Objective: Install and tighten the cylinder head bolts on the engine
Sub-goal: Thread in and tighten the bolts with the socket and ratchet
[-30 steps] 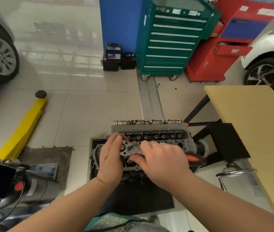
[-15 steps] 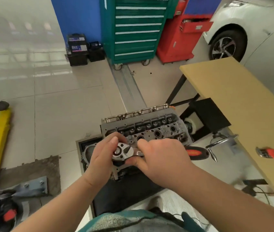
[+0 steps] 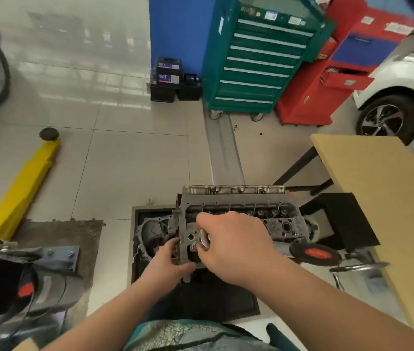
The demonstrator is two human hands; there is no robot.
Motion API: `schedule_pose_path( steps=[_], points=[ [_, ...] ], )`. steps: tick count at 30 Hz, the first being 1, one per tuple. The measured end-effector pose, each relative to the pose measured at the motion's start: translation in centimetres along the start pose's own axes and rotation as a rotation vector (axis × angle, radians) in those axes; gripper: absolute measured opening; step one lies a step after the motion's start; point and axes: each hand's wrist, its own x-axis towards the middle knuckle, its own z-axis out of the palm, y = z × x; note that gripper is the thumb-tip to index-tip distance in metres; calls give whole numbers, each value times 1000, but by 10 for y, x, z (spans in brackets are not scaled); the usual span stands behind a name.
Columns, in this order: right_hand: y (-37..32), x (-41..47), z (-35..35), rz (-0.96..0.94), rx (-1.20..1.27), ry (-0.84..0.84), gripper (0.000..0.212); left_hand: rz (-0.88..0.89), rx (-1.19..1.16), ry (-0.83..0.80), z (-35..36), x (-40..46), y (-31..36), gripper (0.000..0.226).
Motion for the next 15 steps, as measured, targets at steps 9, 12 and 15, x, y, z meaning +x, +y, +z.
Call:
schedule_pose_path(
  steps=[9, 12, 15],
  points=[
    [30, 22, -55, -48, -62, 118, 24, -140, -110, 108, 28, 19, 11, 75],
    [40, 41, -51, -63, -70, 31, 16, -156, -87, 104, 33, 21, 16, 75],
    [51, 59, -42, -66, -18, 4, 10, -154, -87, 106, 35, 20, 18, 74]
  ],
)
